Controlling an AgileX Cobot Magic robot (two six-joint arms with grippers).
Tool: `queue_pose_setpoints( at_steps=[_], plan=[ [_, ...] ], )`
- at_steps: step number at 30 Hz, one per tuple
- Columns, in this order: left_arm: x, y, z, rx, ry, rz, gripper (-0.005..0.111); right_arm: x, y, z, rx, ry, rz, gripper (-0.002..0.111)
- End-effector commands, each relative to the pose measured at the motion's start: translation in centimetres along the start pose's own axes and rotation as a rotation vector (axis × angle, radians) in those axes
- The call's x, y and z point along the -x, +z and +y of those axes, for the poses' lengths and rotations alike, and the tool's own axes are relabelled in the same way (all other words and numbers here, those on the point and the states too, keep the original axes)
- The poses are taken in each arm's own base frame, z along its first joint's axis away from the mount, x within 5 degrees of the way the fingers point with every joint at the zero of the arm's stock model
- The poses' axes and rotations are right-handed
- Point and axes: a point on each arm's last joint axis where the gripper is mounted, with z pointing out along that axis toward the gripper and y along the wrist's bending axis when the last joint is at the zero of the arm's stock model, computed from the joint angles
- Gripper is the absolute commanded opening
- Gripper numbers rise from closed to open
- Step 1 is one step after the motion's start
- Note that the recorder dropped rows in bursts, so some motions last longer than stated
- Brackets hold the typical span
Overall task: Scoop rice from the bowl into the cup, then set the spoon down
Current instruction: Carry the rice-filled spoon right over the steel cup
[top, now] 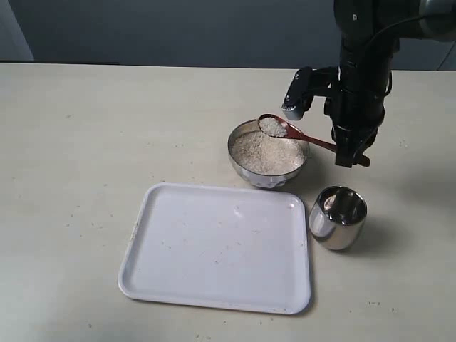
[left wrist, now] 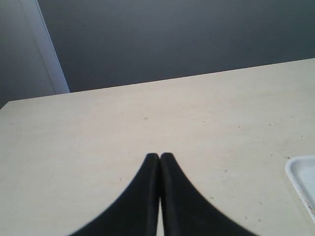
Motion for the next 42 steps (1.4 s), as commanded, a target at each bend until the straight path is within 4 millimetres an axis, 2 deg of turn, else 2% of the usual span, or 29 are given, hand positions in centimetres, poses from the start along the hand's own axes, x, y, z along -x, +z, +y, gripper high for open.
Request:
queue_pose_setpoints(
  at_steps=[1,9,18,26,35,42],
  plan=[
    [0.2,-0.1,0.0,-0.002,-0.005,-0.01,0.0,-0.8,-0.4,0.6,0.011,0.01,-0.004,0.0],
    [0.2,-0.1,0.0,-0.002,-0.005,-0.01,0.0,-1.6,0.8,1.9,0.071,0.011,0.022,0.0],
    [0.2,-0.1,0.0,-0.002,-0.005,-0.01,0.0,-2.3,-0.4,2.7,0.064,0.046,-0.007,0.0],
    [0.2,-0.1,0.0,-0.002,-0.005,-0.01,0.0,-4.6,0.0,5.1,0.1,0.049,0.029,0.0],
    [0.2,-0.1,0.0,-0.002,-0.005,-0.01,0.0,-7.1,-2.0,7.2,0.062,0.076,-0.006,0.0],
    [0.2,-0.1,0.0,-0.002,-0.005,-0.01,0.0,-10.7,-1.7,8.7,0.082,0.165,0.004,0.0]
  ],
)
